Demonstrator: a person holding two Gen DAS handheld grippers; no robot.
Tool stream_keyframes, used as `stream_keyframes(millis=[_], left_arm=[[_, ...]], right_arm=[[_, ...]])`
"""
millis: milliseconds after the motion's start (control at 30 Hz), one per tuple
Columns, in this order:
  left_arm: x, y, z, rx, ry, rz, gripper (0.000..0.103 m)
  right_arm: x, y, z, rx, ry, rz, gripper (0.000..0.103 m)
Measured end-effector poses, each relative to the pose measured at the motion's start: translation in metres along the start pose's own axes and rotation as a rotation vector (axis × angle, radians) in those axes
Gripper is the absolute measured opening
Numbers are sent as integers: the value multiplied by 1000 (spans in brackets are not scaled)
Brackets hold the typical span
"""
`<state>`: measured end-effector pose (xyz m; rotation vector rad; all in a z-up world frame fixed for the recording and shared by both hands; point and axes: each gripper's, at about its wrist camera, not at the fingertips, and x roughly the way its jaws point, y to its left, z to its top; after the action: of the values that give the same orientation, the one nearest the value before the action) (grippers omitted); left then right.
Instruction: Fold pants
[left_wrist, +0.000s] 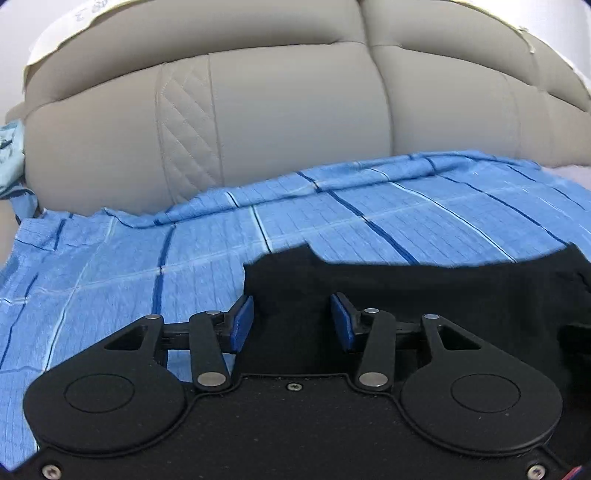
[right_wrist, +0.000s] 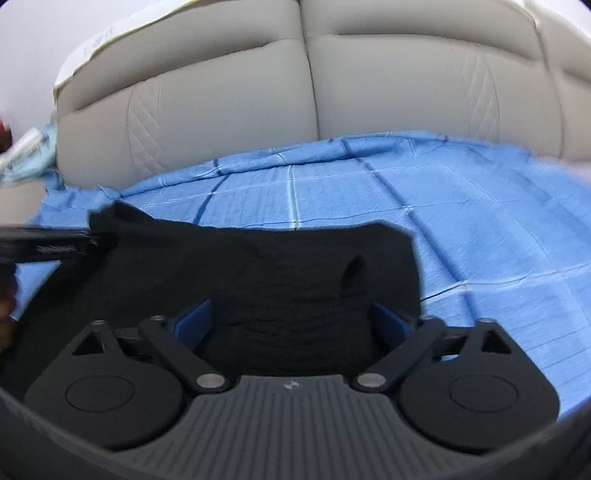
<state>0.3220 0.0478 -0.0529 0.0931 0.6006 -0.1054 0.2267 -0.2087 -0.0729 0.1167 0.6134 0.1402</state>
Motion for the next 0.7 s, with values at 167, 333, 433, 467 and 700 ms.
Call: stream_keyframes(millis=[167, 333, 433, 467, 700], left_arm=[[14, 4, 15, -43, -35, 29, 47], [26, -6, 13, -31, -12, 41, 53], [14, -10, 13, -17, -48, 2, 64], [12, -10, 12, -7, -56, -9, 70], [15, -2, 8, -37, -19, -7, 73]], right_arm=[[-23, 16, -1, -93, -147, -48, 47], [-20, 24, -12, -176, -214, -192, 48], [-23, 21, -18, -186, -219, -238, 49], [-23, 22, -20, -190, -220, -264, 53], [-29, -12, -10, -55, -165, -186, 92]])
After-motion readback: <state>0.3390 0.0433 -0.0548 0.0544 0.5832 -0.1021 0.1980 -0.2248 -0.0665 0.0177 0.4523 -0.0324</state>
